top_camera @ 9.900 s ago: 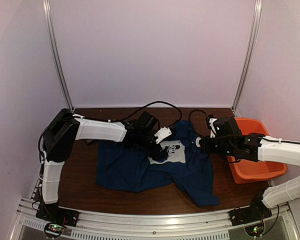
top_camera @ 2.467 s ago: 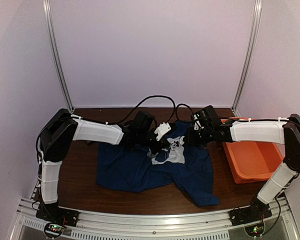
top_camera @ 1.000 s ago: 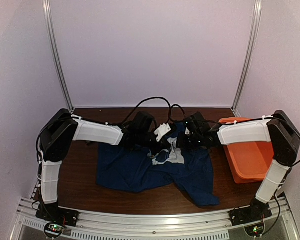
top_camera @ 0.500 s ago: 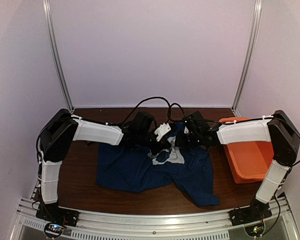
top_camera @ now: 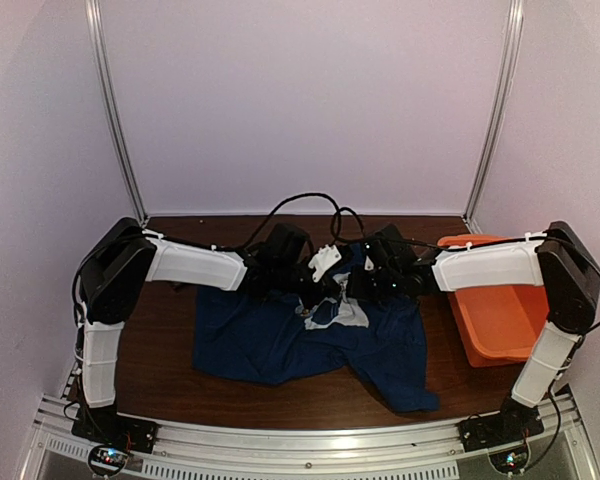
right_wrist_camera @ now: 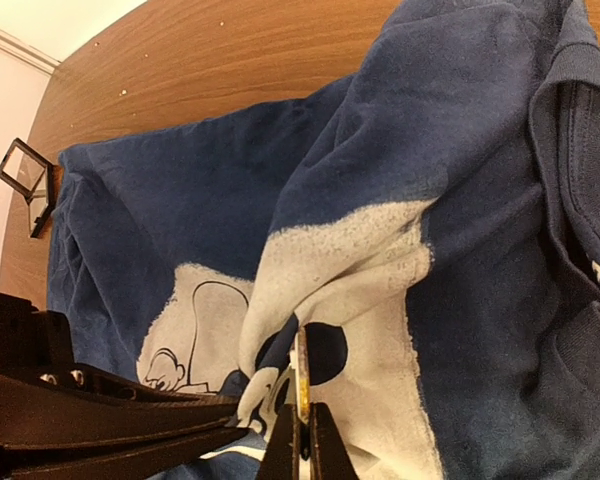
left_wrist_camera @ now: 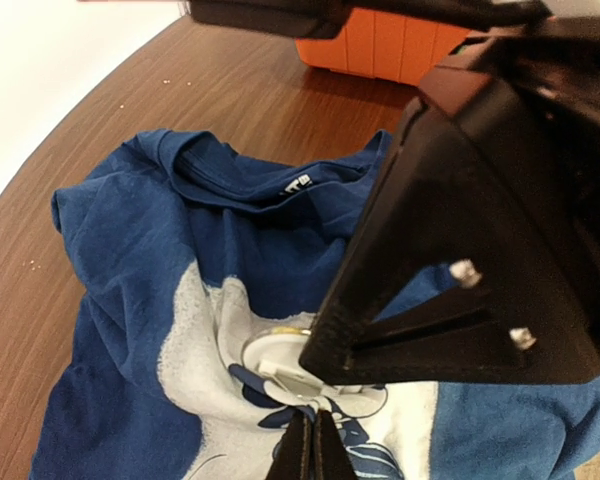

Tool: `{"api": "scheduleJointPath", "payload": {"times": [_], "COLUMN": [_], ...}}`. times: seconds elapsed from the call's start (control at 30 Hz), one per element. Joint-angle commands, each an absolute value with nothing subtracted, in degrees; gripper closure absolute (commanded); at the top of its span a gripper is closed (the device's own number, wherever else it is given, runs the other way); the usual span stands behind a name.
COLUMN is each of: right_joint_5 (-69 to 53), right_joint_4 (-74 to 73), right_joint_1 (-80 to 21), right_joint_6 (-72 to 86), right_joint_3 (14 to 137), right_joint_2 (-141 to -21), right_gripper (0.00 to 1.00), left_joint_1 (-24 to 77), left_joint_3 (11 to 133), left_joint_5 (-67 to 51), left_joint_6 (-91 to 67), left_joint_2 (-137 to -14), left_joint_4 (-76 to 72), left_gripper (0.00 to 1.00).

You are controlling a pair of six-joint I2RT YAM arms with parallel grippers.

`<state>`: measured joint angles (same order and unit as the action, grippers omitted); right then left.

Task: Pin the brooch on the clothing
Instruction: Cross the brooch on the flattened clothing.

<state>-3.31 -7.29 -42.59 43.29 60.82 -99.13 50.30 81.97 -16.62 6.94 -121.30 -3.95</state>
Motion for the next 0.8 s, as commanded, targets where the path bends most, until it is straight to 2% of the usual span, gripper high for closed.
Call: {"api": "scheduleJointPath", "payload": {"times": [0.0, 0.6, 0.77], "right_joint_5": [-1.4, -3.5, -0.8], "right_joint_4": [-9.8, -11.6, -12.4], "right_joint_1": [-43.1, -43.8, -43.8], "right_joint_6": [42.1, 40.2, 40.5], "right_joint_3": [60.5, 58.3, 58.8], "right_joint_2": [-96.3, -94.6, -94.6], "right_gripper": [1.0, 1.0, 1.0], "left_joint_1": [50.4, 50.4, 50.3], "left_joint_3": [81.5, 81.1, 81.0], "left_joint_5": [-15.4, -14.3, -15.8], "left_joint_6": [7.7, 8.2, 8.4], "left_joint_2": [-118.8, -118.4, -118.2], "left_joint_4": [-5.9, -6.1, -6.0], "left_gripper": [1.0, 1.0, 1.0]}}
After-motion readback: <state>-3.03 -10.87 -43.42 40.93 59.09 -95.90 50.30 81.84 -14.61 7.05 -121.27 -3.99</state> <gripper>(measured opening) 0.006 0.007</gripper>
